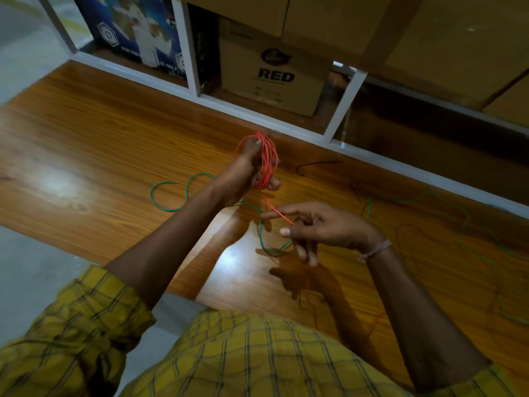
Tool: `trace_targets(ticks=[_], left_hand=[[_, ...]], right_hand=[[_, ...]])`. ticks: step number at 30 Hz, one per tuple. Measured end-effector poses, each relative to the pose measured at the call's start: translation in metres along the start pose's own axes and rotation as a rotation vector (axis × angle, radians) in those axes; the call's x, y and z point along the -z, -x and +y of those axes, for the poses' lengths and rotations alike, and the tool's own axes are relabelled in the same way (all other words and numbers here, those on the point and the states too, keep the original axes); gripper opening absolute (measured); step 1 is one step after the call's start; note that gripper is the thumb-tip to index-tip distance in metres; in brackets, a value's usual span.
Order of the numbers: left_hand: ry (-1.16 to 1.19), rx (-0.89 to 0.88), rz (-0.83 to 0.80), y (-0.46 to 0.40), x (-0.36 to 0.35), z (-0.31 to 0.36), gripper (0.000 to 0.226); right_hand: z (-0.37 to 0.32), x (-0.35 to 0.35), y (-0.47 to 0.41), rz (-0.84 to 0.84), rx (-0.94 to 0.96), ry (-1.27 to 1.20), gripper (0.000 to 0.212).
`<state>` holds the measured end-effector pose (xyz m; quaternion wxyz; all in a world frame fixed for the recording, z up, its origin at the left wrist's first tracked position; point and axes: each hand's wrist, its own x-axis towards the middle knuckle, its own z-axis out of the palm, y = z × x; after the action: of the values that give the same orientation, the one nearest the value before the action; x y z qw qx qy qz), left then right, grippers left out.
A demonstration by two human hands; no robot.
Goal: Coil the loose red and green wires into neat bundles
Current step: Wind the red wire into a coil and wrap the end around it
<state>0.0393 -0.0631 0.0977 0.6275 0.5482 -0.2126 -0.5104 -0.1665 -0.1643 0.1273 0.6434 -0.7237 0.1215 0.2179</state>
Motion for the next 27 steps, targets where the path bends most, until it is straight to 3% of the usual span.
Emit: trace_targets(ticks=[4,8,13,19,24,27], left_hand=[[-0.251,-0.033,-0.049,0.002,0.003,-0.008,0.040],[-0.349,-0.003,-0.153,0.011,0.003,-0.014,0.040],[-0.207,0.069,-0.371,0.026,0.005,-0.016,0.045],[-0.069,0.122,-0.564,0.042,0.004,-0.002,0.047],[0.018,0.120,-0.622,0.046,0.006,0.003,0.048],[0.129,0.096,-0.651,0.043,0.004,0.004,0.056]], right_hand=[[-0.023,0.014,0.017,0.026,0.148,0.033,0.027],[-0.035,0.037,0.028,0.224,0.294,0.014,0.024],[-0.032,0.063,0.014,0.438,0.375,-0.128,0.022],[-0.017,0.073,-0.016,0.716,0.312,0.067,0.026],[0.003,0.071,-0.032,0.771,0.264,0.045,0.021],[0.021,0.059,-0.036,0.741,0.178,0.037,0.030]])
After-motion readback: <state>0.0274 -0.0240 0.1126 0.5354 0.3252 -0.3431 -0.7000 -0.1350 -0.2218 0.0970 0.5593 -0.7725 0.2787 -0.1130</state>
